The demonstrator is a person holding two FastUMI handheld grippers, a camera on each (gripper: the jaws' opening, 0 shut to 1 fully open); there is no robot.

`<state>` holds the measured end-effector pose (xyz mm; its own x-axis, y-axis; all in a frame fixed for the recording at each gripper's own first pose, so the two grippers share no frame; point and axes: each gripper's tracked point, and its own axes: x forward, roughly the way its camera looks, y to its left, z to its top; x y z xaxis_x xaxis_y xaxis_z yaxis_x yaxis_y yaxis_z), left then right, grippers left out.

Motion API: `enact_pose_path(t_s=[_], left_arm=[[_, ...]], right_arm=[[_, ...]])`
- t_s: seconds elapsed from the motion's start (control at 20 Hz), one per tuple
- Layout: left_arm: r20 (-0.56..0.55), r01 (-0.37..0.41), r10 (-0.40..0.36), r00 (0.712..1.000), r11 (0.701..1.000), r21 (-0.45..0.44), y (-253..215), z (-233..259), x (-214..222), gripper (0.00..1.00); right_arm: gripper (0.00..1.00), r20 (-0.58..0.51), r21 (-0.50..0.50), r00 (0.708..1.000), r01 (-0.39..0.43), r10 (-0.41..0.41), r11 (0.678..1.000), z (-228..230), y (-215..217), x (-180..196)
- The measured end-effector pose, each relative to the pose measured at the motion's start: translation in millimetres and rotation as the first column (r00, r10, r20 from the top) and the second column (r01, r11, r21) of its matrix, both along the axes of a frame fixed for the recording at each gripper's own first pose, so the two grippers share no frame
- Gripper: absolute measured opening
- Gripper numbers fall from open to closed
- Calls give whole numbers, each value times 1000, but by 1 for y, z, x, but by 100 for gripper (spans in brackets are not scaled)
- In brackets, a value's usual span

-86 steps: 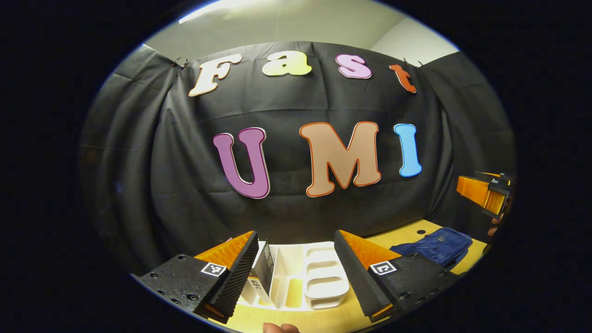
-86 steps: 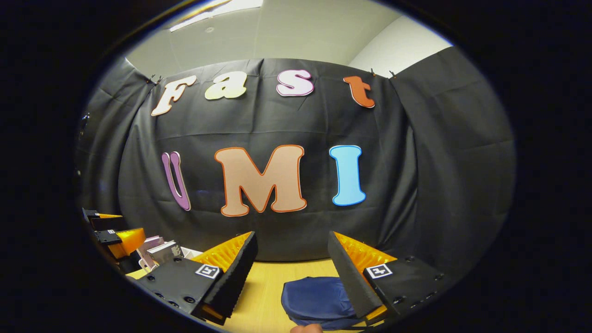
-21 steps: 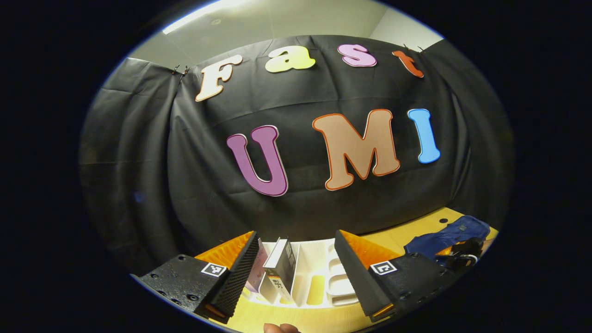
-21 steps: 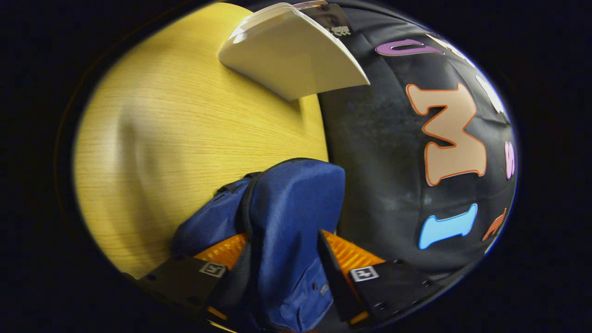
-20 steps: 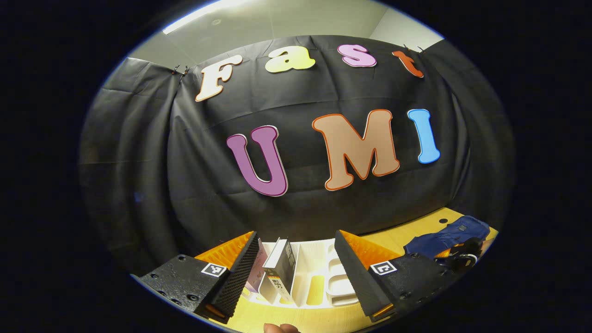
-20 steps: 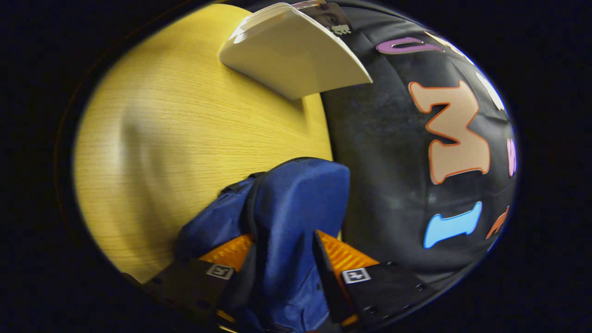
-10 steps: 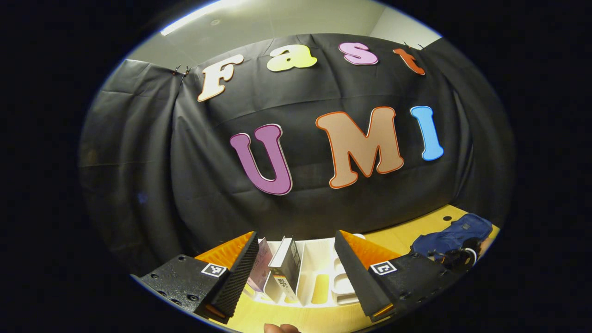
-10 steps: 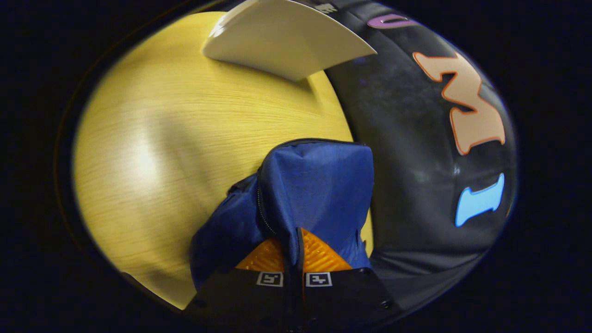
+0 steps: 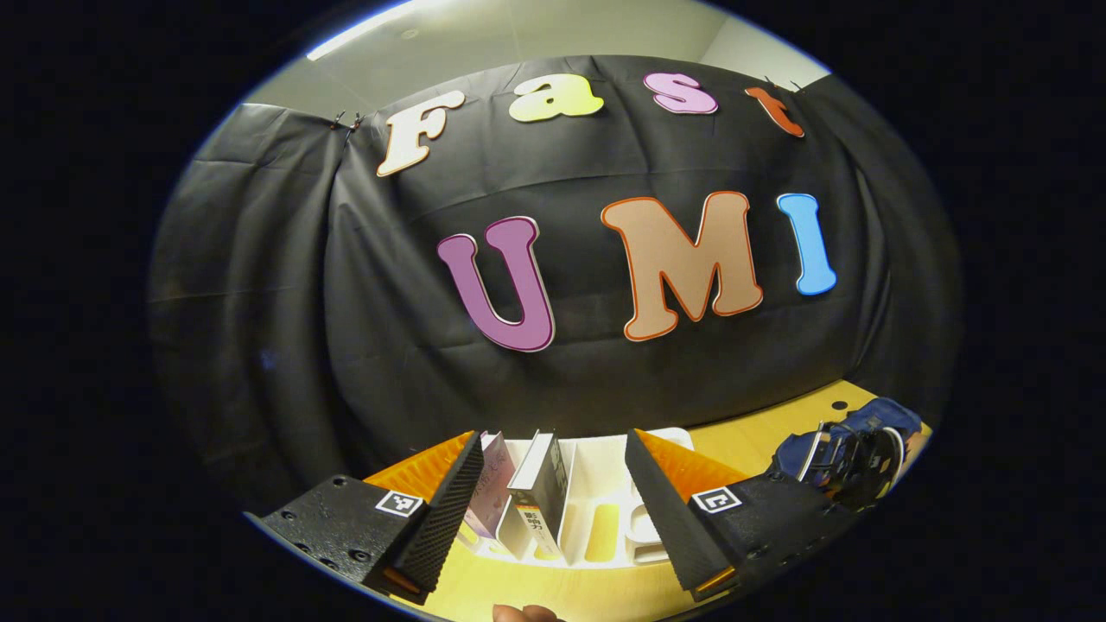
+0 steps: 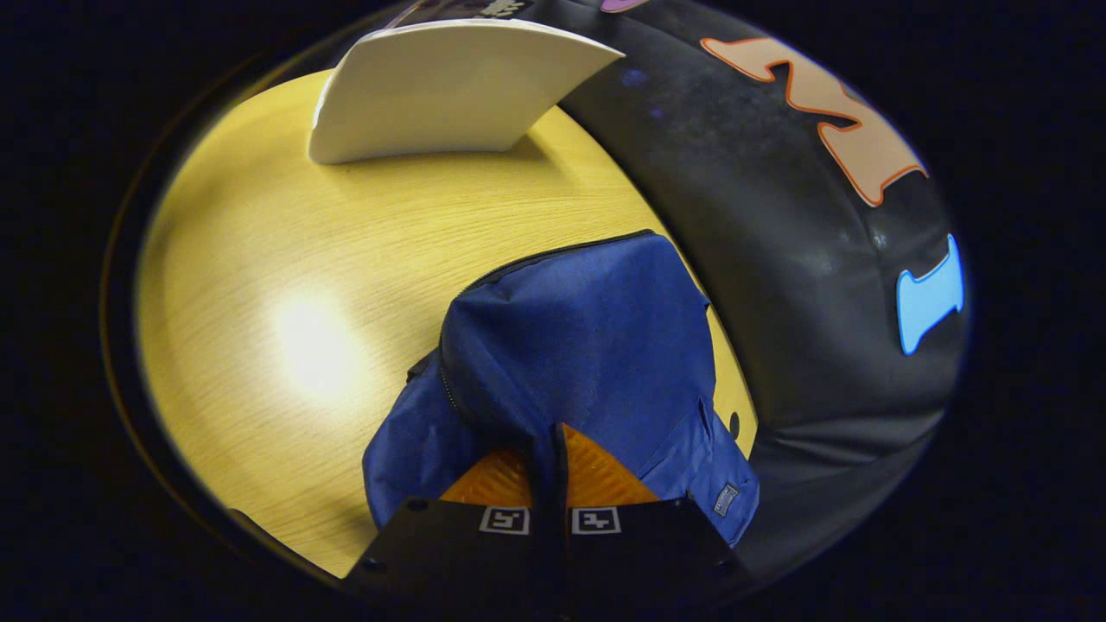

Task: Open the schoolbag, grab two books from the bookshelf and put them into the schoolbag.

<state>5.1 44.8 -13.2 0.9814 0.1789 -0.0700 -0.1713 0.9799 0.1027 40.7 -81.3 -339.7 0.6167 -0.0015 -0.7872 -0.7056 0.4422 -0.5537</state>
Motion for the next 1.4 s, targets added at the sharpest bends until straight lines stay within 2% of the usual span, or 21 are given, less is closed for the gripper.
enact_pose_path(t_s=[0.05,0.1,0.15,0.35,0.5,0.6,0.65,0.75,0.95,1.05,1.15,1.25,1.35,1.4], left_arm=[[-2,-4,4,1000,1000,3,2,0,1,96],[-4,-7,7,1000,1000,4,4,-1,2,100],[-8,-9,9,1000,1000,3,6,-3,3,96],[-23,-18,18,1000,1000,1,14,-10,13,96],[-37,-23,23,999,1000,-7,22,-16,24,96],[-50,-23,22,998,999,-24,25,-22,33,100],[-59,-22,20,998,999,-37,26,-25,37,100],[-82,-20,15,997,998,-60,29,-35,41,100],[-133,-12,2,991,997,-78,31,-54,66,96],[-153,-5,-7,988,997,-80,34,-59,78,100],[-180,4,-19,983,996,-87,36,-65,89,97],[-238,3,-19,971,998,-69,41,-80,98,97],[-299,20,-35,954,998,-51,42,-91,106,96],[-315,38,-52,947,998,-50,41,-96,115,97]], right_arm=[[4,5,28,1000,11,-11,1000,7,0,1],[4,7,57,1000,21,-21,998,13,2,1],[2,7,88,999,33,-33,996,21,2,2],[2,18,222,997,73,-79,972,63,4,9],[4,20,340,988,136,-152,931,92,-2,19],[2,18,419,977,185,-212,889,111,-4,24],[4,9,460,970,212,-243,862,118,-9,26],[6,-11,553,950,265,-312,790,130,-19,35],[2,-49,677,903,345,-427,650,159,-33,45],[4,-74,718,872,384,-485,580,167,-46,46],[4,-98,752,839,414,-535,512,175,-56,49],[4,-126,781,808,439,-576,445,181,-62,49],[5,-174,806,773,468,-610,363,184,-68,48],[4,-183,813,760,473,-623,339,185,-73,49]])
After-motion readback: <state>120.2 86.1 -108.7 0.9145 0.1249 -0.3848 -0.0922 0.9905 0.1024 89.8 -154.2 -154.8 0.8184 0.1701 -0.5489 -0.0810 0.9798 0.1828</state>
